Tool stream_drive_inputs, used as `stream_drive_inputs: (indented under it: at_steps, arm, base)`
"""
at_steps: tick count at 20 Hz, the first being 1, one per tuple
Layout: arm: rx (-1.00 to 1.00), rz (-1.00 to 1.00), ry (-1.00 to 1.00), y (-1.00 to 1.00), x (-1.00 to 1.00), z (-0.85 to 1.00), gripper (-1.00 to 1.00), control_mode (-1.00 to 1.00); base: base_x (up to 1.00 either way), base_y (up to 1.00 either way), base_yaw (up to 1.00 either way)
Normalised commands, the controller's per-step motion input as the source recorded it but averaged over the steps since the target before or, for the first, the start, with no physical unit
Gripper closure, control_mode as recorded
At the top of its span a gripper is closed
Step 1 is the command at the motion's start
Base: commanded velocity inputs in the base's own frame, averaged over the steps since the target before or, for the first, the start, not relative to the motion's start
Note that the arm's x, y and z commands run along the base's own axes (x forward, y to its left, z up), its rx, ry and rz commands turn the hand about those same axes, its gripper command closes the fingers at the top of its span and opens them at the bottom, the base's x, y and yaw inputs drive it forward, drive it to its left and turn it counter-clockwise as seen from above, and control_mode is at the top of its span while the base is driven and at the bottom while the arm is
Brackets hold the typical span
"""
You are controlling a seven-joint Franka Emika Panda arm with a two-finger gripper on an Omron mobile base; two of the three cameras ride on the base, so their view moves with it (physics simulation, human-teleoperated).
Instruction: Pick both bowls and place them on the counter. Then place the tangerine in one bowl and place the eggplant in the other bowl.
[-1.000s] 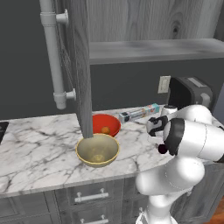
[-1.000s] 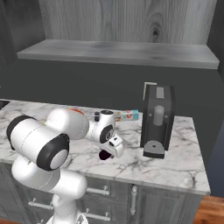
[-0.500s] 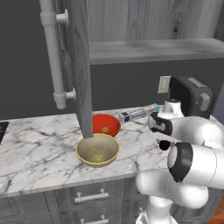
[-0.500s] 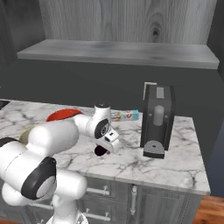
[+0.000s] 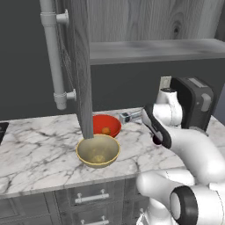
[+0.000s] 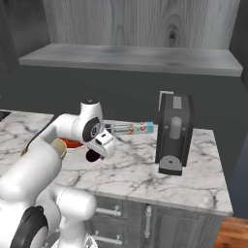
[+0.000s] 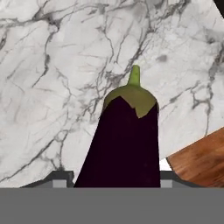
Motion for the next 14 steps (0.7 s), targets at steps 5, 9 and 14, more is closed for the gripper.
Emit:
stream_drive_inputs:
  at_steps: [5,9,14]
  arm:
    - [0.00,0.04,0.03,0.75,-0.08,0.48,1.00,-1.00]
    - [-0.02,0.06,0.08,0.87,-0.07,0.16,1.00,-1.00]
    - [-0.03,0.08,0.11,0.97,0.00,0.06,1.00,-1.00]
  base:
    - [0.00,0.00,0.00]
    - [0.00,0.00,0.00]
    - [0.00,0.00,0.00]
